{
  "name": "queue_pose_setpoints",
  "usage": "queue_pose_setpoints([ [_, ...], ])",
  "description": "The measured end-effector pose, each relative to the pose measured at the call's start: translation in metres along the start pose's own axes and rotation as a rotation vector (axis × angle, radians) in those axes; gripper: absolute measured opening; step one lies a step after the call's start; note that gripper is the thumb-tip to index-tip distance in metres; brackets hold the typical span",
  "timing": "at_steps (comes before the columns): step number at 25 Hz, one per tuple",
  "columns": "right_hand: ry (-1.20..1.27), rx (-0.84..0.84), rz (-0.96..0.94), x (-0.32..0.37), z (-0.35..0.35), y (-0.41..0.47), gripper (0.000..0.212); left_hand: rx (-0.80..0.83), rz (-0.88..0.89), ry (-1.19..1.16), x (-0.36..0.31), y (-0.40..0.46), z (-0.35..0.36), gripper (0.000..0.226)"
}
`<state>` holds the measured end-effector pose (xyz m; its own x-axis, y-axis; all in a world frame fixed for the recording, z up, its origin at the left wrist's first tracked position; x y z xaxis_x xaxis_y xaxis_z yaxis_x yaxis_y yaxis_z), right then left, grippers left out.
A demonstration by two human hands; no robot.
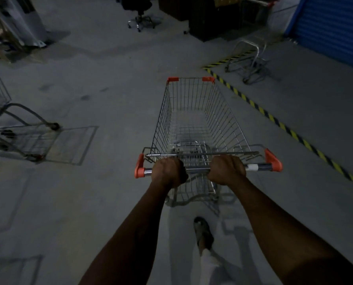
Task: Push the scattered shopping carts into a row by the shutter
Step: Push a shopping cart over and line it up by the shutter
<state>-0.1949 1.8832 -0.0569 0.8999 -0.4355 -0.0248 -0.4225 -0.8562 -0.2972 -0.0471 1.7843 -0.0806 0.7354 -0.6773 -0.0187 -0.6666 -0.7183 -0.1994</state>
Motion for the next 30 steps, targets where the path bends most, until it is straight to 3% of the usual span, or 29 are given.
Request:
queue_pose_setpoints([
  [3, 0.048, -0.064, 0.049, -0.008, 0.024, -0.065, 0.010, -0.004, 0.071, 0.040, -0.023, -0.055, 0.010, 0.026],
  [8, 0.065, 0.004, 0.155, -0.026, 0.055, -0.155, 0.021, -0.038, 0.214, 0.076, -0.068, -0.127, 0.025, 0.027],
  [13, 0.085, -0.029, 0.218, -0.044, 0.072, -0.204, 0.012, -0.084, 0.291, 0.117, -0.099, -0.157, 0.032, 0.031],
  [18, 0.075, -0.026, 0.238, -0.060, 0.080, -0.221, 0.016, -0.110, 0.330, 0.179, -0.122, -0.154, 0.036, 0.037],
  [21, 0.116, -0.018, 0.276, -0.079, 0.085, -0.223, 0.009, -0.168, 0.381, 0.184, -0.140, -0.147, 0.040, 0.039],
  [30, 0.090, 0.001, 0.307, -0.105, 0.068, -0.195, 0.017, -0.394, 0.587, 0.103, -0.156, -0.103, 0.041, 0.030],
])
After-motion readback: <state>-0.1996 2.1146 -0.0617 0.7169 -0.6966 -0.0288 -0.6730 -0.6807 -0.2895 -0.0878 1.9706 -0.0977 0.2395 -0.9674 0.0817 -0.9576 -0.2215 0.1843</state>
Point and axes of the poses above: each hand's wrist, its own y-axis towards the middle knuckle, its own z-axis out of the palm, x = y × z, the point moved 6 cm from there along y, towards the middle knuckle, and after that the axes turned 1 degree about -y, right-handed, at the moved point
